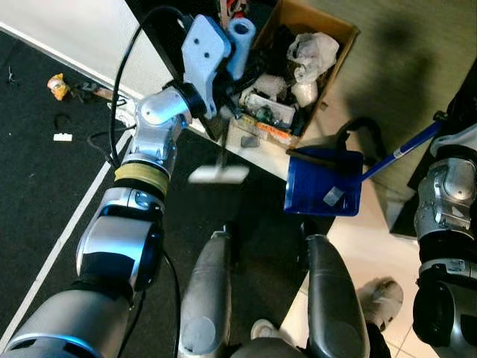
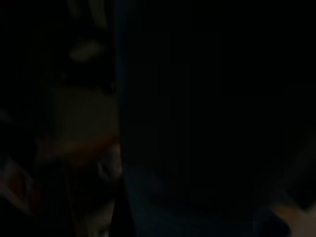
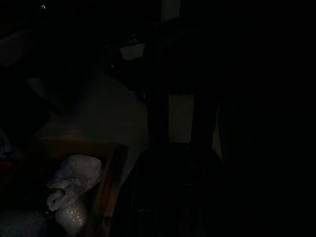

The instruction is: Sweep floor

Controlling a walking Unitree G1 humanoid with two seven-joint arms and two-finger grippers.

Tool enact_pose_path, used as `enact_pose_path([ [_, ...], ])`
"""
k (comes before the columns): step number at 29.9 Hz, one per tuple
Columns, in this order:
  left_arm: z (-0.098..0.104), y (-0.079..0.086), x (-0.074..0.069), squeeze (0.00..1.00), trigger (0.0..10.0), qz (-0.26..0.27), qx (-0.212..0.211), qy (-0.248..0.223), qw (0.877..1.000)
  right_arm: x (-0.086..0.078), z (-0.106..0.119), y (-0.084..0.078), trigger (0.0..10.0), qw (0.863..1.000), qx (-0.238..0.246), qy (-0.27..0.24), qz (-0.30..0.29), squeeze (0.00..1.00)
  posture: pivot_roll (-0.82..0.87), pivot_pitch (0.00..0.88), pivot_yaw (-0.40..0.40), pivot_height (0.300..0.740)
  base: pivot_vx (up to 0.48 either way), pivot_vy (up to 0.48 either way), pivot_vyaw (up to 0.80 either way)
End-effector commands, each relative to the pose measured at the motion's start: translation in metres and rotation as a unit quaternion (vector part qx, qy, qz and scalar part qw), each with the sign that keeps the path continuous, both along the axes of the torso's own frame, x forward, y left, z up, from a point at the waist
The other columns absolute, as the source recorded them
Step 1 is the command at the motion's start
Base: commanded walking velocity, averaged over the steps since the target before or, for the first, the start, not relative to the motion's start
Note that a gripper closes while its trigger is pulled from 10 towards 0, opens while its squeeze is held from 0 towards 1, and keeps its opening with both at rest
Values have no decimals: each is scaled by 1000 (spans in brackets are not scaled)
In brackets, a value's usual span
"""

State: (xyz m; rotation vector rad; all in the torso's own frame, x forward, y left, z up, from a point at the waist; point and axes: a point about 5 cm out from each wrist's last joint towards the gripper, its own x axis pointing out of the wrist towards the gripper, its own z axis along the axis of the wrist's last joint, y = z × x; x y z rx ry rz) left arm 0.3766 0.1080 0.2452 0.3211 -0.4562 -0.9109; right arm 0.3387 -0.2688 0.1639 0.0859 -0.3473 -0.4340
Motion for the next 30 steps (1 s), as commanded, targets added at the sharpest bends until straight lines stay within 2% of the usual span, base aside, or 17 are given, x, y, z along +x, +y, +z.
enact_pose_path([
  [1, -10, -5, -5, 0, 10000, -7, -4, -8, 1000, -7, -50, 9, 10000, 994, 49, 99, 14, 0, -41, 470, 83, 731, 0, 0, 0],
  [6, -22, -10, -9, 0, 10000, -9, 38, -34, 999, -8, -51, 11, 10000, 994, 48, 98, 17, 0, -49, 478, 82, 731, 0, 0, 0],
  [8, -28, -11, -10, 0, 10000, -9, 68, -60, 996, -10, -52, 11, 10000, 994, 47, 97, 18, 0, -60, 487, 80, 731, 0, 0, 0],
  [11, -31, -12, -10, 0, 10000, -9, 72, -65, 995, -12, -53, 10, 10000, 994, 45, 97, 18, 0, -70, 497, 79, 731, 0, 0, 0],
  [14, -42, -13, -13, 0, 10000, 0, 97, -83, 992, -16, -54, 10, 10000, 995, 41, 94, 18, 0, -96, 513, 73, 731, 0, 0, 0],
  [15, -45, -14, -15, 0, 10000, 10, 111, -109, 988, -20, -54, 11, 10000, 995, 38, 90, 17, 0, -108, 520, 71, 731, 0, 0, 0],
  [17, -45, -14, -15, 0, 10000, 10, 111, -109, 988, -20, -54, 11, 10000, 995, 38, 90, 17, 0, -108, 520, 71, 731, 0, 0, 0],
  [20, -36, -15, -17, 0, 10000, 36, 109, -172, 978, -24, -53, 11, 10000, 996, 37, 84, 17, 0, -114, 524, 71, 731, 0, 0, 0],
  [22, -34, -15, -17, 0, 10000, 39, 109, -182, 976, -24, -53, 11, 10000, 996, 37, 83, 18, 0, -114, 524, 71, 731, 0, 0, 0],
  [23, -28, -18, -19, 0, 10000, 41, 100, -215, 971, -25, -54, 11, 10000, 996, 39, 81, 18, 0, -115, 526, 74, 731, 0, 0, 0],
  [27, -25, -20, -20, 0, 10000, 46, 99, -240, 964, -26, -53, 11, 10000, 996, 41, 80, 18, 0, -114, 524, 73, 731, 0, 0, 0],
  [30, -32, -19, -17, 0, 10000, 99, 113, -259, 954, -28, -51, 13, 10000, 996, 39, 75, 28, 0, -129, 524, 58, 731, 0, 0, 0],
])
